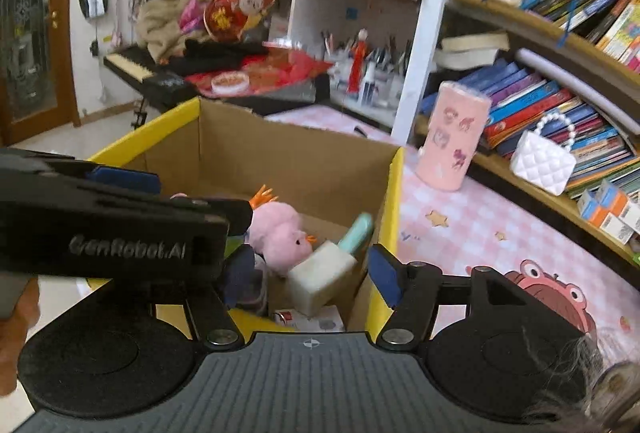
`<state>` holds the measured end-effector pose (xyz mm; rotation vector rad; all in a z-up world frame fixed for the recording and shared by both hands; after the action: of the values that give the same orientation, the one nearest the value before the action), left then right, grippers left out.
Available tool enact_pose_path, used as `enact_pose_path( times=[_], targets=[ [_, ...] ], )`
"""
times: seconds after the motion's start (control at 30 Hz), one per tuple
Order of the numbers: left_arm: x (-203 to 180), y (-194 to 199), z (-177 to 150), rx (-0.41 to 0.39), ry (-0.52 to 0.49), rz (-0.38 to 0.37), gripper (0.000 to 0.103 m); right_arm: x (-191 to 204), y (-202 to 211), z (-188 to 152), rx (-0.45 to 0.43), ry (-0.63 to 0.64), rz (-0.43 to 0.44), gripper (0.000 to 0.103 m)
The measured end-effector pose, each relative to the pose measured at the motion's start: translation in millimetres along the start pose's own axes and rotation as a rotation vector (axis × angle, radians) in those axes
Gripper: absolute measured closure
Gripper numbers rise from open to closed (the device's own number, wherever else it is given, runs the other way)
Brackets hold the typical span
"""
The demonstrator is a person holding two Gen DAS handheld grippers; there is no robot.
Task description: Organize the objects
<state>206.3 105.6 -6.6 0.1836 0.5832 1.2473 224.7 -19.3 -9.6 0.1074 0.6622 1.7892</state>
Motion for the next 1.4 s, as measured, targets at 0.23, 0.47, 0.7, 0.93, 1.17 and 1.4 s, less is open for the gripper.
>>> enact_pose_path(
  times=[0.23,0.47,0.7,0.93,1.17,1.4],
  targets=[
    [-28.2,47.0,-3.7,-0.123,-0.024,-0.033,0.013,-28.5,58.4,-16.5,-0.113,-0.086,-0.123,0.035],
    [-49.6,84.7,-33.4,-0.104,0.02,0.02,0.009,-60.7,104.0,-59.9,0.006,-0.241,-0.34,0.029],
    [-82.0,94.7,-71.7,-0.003,-0.027,-0.032,0.005,-67.8,148.4,-109.3,0.131,-0.327,-0.453,0.024],
    [-107.7,102.9,-90.2,0.03,-0.106,-0.031,0.001,-59.1,175.7,-130.7,0.135,-0.341,-0.498,0.015],
    [-122.4,103.1,-99.5,0.063,-0.167,-0.032,0.0,-64.0,186.1,-142.5,0.172,-0.396,-0.548,0.011],
    [-123.6,102.5,-112.8,0.111,-0.199,-0.002,0.0,-65.7,196.2,-156.2,0.209,-0.437,-0.582,0.009]
  ],
)
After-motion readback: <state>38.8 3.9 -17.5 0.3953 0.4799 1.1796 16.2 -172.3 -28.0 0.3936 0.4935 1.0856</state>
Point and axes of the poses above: each gripper's, at about its wrist camera, not at the fingertips, and y roughly against the way its jaws point, x to its left, z to its top, the point moved 3 cm from there along -y, roughly the way its jaws point, and after that the axes turned 15 degrees about -z, right-handed, at the moved point
